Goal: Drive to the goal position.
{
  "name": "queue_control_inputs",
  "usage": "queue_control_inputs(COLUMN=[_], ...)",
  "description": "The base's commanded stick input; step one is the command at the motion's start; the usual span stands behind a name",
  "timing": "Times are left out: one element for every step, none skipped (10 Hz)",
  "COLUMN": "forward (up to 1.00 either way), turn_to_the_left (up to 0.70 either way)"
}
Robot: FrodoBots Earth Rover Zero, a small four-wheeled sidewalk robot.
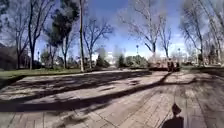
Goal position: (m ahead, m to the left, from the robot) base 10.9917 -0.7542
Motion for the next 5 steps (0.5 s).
queue_control_inputs(forward=[1.00,1.00,1.00,1.00,1.00], turn_to_the_left=[0.00,0.00,0.00,0.00,0.00])
